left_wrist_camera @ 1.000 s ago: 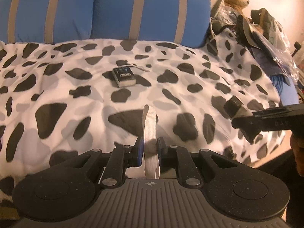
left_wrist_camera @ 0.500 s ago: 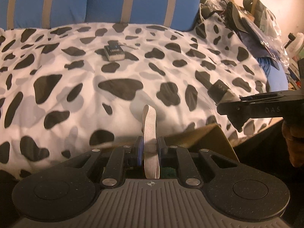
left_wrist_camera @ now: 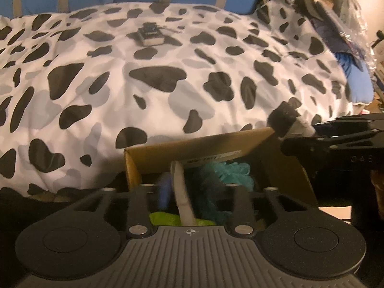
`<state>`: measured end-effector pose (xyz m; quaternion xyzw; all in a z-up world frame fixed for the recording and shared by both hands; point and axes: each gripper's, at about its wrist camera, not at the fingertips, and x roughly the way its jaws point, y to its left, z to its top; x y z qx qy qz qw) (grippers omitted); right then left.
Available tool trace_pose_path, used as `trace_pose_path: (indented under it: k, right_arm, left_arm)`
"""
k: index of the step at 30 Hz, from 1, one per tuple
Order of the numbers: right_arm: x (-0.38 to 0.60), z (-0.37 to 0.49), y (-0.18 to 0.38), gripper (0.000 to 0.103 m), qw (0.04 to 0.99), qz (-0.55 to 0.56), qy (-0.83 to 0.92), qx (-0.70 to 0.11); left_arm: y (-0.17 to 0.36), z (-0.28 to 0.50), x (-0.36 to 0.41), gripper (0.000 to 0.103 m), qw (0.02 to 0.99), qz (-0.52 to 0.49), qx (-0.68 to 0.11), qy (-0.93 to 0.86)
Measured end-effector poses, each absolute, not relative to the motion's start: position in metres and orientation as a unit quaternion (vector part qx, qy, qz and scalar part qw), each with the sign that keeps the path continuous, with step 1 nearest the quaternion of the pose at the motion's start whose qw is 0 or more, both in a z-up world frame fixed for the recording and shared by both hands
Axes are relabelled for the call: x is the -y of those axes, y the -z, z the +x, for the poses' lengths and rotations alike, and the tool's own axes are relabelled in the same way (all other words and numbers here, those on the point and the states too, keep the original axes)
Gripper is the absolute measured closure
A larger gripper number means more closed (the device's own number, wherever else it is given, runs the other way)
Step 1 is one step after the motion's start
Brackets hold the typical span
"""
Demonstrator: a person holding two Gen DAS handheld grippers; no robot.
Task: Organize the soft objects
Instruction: 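Carry both items over the box and open both grippers to drop them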
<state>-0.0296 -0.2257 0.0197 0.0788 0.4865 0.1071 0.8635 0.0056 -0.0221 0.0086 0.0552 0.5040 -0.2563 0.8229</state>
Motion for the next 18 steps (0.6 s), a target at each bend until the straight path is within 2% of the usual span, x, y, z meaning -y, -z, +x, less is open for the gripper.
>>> trace_pose_path:
  k: [2,16,17,18]
  right_arm:
    - [0.226,-0.03,-0.019,0.057,0.863,0.079,-0.105,-0.488]
    - [0.224,-0.028,-0.012,0.056,0.85,0.076,-0.1,-0.512]
    - [0.224,-0.026,-0.009,0.052,0.845,0.074,-0.097,-0.52]
    - [0.223,-0.025,-0.006,0.036,0.841,0.069,-0.092,-0.529]
  left_arm:
    - [-0.008,0.006,0.022,0.054,0.823,0.058,-0.505,0.253]
    - [-0.009,0.01,0.022,0.054,0.827,0.059,-0.508,0.235]
    - [-0.01,0.01,0.022,0.054,0.827,0.058,-0.507,0.234]
    - [-0.01,0.01,0.022,0.054,0.828,0.058,-0.506,0.234]
